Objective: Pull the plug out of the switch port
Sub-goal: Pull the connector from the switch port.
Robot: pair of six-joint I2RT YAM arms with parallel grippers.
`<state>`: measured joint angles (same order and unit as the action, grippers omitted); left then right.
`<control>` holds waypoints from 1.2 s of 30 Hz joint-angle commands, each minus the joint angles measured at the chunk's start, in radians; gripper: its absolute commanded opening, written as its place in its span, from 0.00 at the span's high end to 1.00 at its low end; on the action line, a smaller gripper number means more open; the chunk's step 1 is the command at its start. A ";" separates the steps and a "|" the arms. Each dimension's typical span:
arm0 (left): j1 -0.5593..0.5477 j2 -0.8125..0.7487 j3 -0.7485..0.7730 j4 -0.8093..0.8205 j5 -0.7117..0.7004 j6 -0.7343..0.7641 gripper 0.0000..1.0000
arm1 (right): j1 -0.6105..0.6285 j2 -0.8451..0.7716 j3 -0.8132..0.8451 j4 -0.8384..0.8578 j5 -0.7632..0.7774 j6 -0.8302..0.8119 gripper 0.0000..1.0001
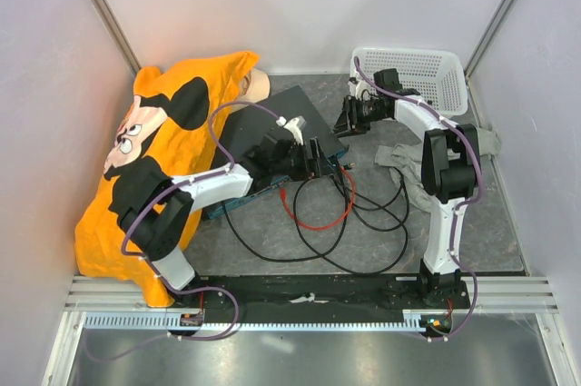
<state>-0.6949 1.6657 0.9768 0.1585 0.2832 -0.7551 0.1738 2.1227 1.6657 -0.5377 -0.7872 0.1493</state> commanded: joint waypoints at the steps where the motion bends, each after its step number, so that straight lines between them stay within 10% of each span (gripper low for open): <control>1: -0.002 0.049 0.034 0.001 -0.184 -0.184 0.19 | 0.000 0.025 -0.001 0.018 0.009 0.019 0.53; 19: -0.112 0.134 0.082 -0.152 -0.453 -0.638 0.52 | -0.025 -0.070 -0.126 0.062 0.019 0.065 0.50; 36: -0.121 0.236 0.145 -0.062 -0.647 -0.549 0.52 | -0.043 -0.099 -0.190 0.087 0.011 0.079 0.46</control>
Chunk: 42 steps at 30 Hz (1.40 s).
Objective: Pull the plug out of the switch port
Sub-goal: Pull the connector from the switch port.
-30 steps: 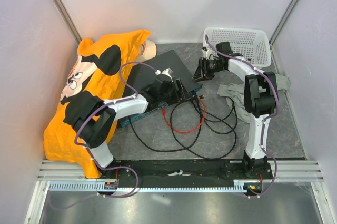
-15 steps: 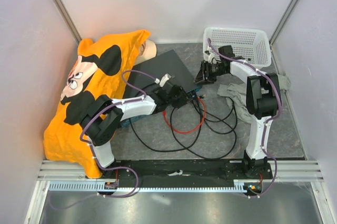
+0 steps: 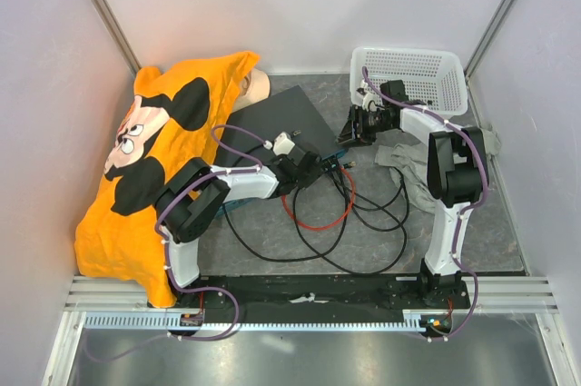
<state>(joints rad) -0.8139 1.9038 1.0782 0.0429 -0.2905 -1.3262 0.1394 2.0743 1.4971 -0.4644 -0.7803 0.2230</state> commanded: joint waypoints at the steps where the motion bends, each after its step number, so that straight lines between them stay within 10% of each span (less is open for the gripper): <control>1: -0.002 -0.008 0.046 0.055 -0.067 0.024 0.53 | -0.011 -0.056 -0.027 0.013 0.006 0.004 0.46; 42: 0.035 -0.002 0.005 0.155 0.008 0.068 0.59 | -0.029 -0.043 -0.041 0.021 0.021 -0.001 0.42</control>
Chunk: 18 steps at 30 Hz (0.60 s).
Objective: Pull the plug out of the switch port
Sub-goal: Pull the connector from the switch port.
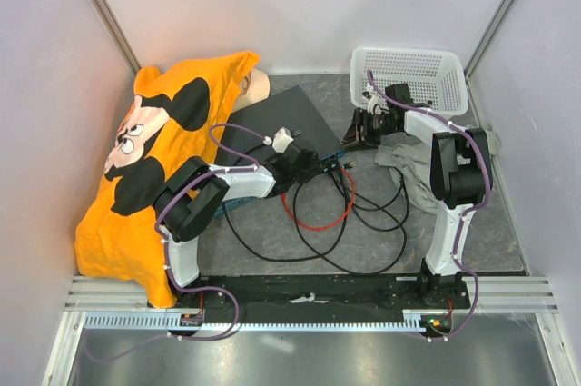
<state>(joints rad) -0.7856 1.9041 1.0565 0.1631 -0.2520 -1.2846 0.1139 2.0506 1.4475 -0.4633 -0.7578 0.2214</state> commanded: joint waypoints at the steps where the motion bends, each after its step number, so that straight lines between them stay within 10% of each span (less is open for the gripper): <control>1: 0.005 0.006 0.031 0.042 -0.032 0.025 0.59 | -0.002 -0.021 0.007 0.023 0.000 0.001 0.41; 18: 0.019 0.021 0.020 -0.080 -0.063 -0.148 0.70 | -0.003 -0.014 -0.006 0.025 0.002 0.001 0.40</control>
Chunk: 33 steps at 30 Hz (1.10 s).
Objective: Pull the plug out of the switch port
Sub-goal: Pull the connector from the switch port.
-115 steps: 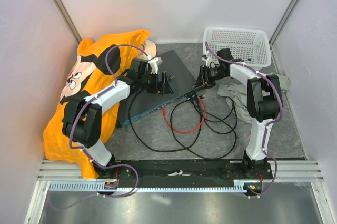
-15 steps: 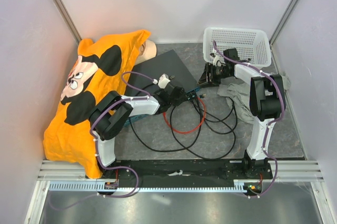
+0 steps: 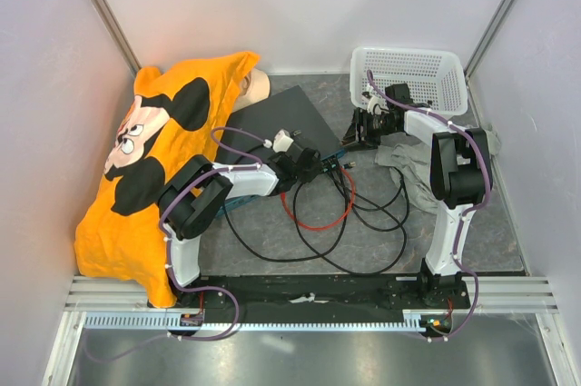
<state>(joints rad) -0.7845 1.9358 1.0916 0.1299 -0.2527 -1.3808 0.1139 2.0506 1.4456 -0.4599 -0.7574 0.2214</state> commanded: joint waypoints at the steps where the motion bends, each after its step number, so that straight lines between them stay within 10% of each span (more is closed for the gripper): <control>1: 0.021 -0.011 -0.018 -0.044 -0.062 -0.054 0.70 | -0.003 -0.010 -0.002 0.023 0.001 0.001 0.40; 11: 0.028 -0.035 -0.024 -0.087 -0.033 -0.193 0.54 | -0.002 -0.003 -0.007 0.030 0.000 0.003 0.39; 33: 0.051 0.061 0.042 -0.147 -0.023 -0.230 0.72 | 0.009 0.013 -0.001 0.033 0.015 -0.002 0.37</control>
<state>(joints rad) -0.7628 1.9362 1.1133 0.0547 -0.2222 -1.5898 0.1207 2.0510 1.4456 -0.4488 -0.7460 0.2218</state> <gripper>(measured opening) 0.287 0.630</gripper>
